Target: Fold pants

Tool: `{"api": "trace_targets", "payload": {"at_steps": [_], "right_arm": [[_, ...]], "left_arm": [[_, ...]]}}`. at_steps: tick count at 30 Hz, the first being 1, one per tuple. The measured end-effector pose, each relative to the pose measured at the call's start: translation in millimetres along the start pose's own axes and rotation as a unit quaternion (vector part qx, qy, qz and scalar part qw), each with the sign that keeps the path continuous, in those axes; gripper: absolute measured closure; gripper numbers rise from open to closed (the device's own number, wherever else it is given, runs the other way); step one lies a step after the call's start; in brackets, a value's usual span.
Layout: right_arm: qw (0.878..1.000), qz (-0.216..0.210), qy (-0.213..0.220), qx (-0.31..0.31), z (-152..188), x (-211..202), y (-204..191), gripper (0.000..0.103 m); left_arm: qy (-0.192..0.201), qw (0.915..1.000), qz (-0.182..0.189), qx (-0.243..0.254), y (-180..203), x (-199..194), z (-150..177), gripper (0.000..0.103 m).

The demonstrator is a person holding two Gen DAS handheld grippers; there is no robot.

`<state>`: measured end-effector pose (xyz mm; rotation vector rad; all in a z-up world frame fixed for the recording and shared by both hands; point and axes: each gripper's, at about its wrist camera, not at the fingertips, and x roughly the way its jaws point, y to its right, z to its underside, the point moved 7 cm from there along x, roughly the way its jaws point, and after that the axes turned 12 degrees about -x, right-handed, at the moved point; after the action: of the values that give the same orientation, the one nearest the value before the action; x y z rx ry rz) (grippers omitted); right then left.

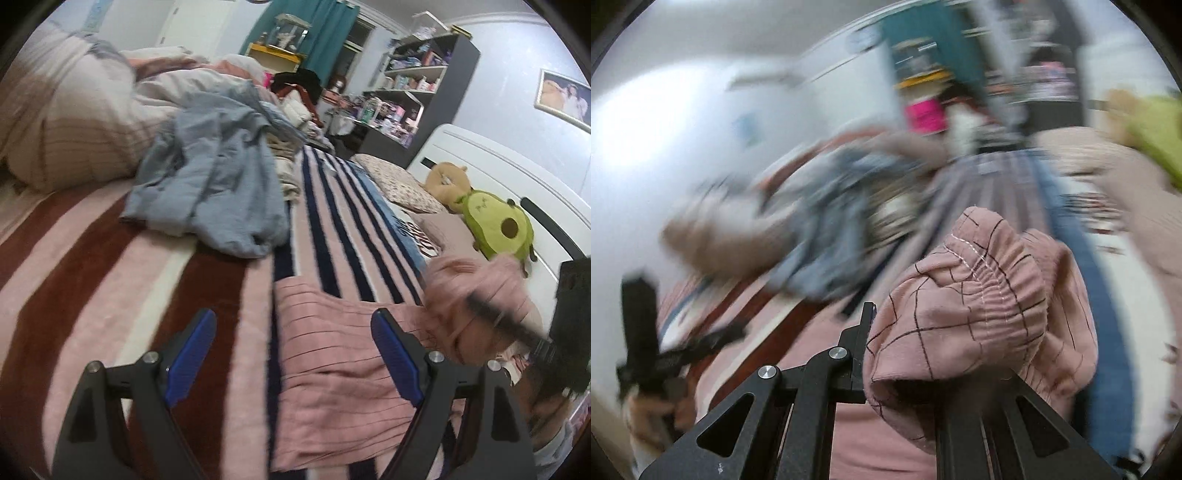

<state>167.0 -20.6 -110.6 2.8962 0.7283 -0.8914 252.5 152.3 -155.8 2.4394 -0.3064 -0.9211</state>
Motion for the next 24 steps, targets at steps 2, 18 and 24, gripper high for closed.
{"api": "trace_targets", "payload": {"at_steps": [2, 18, 24], "right_arm": [[0.997, -0.042, -0.044, -0.052, 13.3, 31.1, -37.8, 0.098], [0.986, -0.074, -0.123, -0.086, 56.2, 20.0, -63.9, 0.051], [0.995, -0.024, -0.094, -0.032, 55.5, -22.9, -11.9, 0.051]], "left_arm": [[-0.001, 1.0000, 0.001, -0.010, -9.8, -3.1, -0.3, 0.020], [-0.023, 0.9959, 0.069, 0.054, 33.5, -5.4, 19.9, 0.019], [-0.049, 0.9802, 0.077, 0.176, 94.6, 14.2, 52.6, 0.018]]}}
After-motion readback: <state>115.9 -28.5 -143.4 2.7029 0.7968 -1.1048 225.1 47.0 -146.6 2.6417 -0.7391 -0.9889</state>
